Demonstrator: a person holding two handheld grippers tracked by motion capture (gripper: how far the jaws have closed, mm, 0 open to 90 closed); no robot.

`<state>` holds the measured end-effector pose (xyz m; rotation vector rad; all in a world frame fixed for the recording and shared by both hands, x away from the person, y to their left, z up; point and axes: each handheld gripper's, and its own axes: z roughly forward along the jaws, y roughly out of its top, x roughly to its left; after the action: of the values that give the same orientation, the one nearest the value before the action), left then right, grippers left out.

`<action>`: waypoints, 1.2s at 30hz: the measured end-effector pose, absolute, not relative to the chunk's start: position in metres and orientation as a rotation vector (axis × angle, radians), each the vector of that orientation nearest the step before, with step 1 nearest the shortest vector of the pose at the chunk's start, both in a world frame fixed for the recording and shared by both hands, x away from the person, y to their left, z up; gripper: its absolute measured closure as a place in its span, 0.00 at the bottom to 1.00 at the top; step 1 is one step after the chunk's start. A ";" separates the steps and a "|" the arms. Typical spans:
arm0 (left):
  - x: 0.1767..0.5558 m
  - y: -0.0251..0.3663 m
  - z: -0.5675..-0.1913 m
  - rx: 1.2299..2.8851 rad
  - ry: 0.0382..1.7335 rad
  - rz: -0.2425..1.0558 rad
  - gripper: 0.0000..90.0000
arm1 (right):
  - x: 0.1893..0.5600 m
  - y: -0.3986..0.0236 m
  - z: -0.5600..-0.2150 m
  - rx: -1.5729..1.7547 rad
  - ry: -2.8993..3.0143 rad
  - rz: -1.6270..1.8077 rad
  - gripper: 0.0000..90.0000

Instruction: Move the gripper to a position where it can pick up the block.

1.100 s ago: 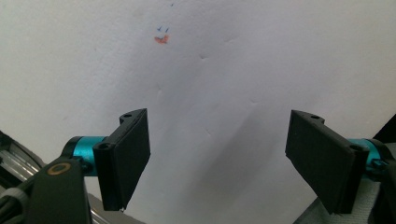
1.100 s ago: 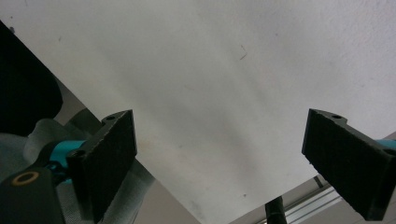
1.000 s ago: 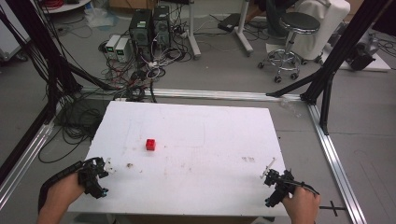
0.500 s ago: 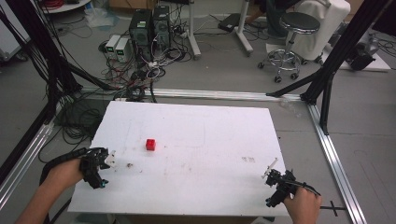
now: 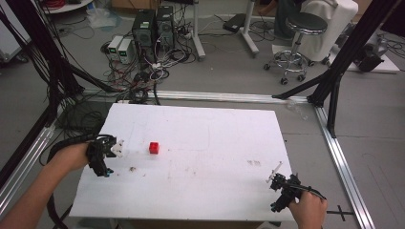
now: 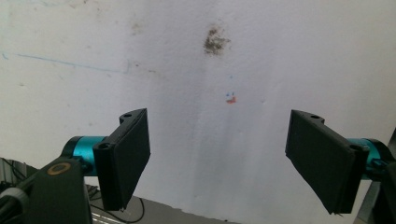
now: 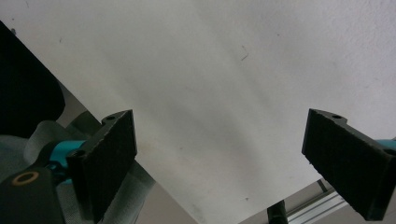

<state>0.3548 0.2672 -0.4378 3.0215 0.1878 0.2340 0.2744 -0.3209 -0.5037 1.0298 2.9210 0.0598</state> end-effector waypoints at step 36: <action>0.435 0.202 -0.434 3.075 0.021 0.158 0.25 | 0.271 -0.328 -0.504 1.042 2.913 0.088 0.11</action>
<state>0.4349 0.2016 -0.4336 3.0749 0.0214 0.1578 0.2712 -0.3282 -0.5037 1.0419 2.9127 0.0881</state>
